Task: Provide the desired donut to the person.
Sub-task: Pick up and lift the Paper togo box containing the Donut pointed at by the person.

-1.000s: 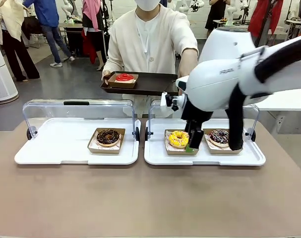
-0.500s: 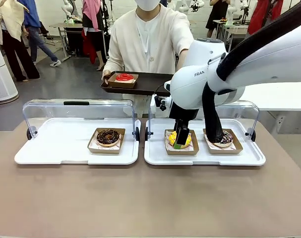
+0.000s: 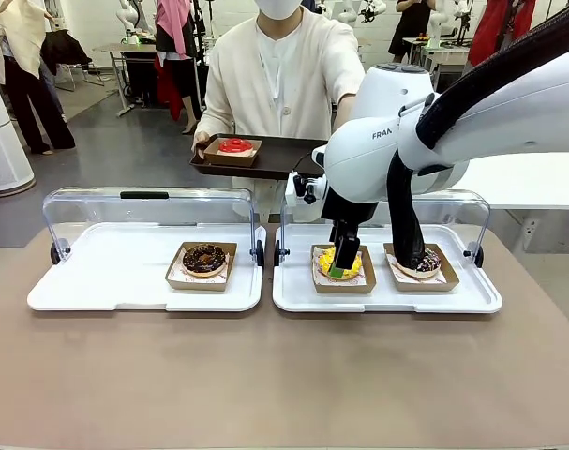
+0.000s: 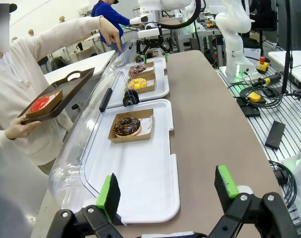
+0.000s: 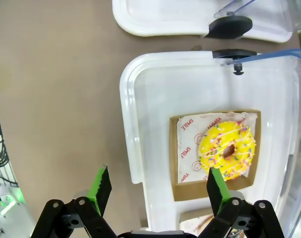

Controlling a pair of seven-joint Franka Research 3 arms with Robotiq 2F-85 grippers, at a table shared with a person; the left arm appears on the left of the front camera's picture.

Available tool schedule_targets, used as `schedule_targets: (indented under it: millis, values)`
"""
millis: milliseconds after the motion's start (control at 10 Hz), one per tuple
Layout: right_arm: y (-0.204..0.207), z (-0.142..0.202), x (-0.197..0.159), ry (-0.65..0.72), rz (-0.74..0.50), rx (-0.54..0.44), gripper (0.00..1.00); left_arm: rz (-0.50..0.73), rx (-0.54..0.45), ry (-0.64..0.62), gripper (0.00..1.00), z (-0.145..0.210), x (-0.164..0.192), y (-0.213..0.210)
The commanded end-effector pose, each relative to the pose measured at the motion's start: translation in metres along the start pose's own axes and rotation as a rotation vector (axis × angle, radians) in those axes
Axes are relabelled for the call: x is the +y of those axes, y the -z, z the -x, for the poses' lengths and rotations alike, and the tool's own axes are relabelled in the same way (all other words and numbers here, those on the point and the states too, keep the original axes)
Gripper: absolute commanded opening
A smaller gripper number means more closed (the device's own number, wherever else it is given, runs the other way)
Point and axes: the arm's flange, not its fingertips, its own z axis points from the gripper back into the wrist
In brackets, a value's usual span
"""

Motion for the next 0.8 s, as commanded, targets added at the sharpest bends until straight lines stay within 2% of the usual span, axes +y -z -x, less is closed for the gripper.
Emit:
schedule_targets:
  millis: [0,200,700]
  values:
    - [0.000,0.000,0.000,-0.001,-0.001,0.000,1.00,-0.002,0.001,-0.014,1.00,-0.002,-0.001,-0.001]
    - [0.020,0.008,-0.014,-0.041,0.005,0.032,1.00,-0.002,0.001,-0.014,1.00,-0.002,-0.001,-0.001]
    - [0.046,0.041,-0.040,-0.058,-0.093,0.073,1.00,-0.002,0.001,-0.014,1.00,-0.002,-0.001,-0.001]
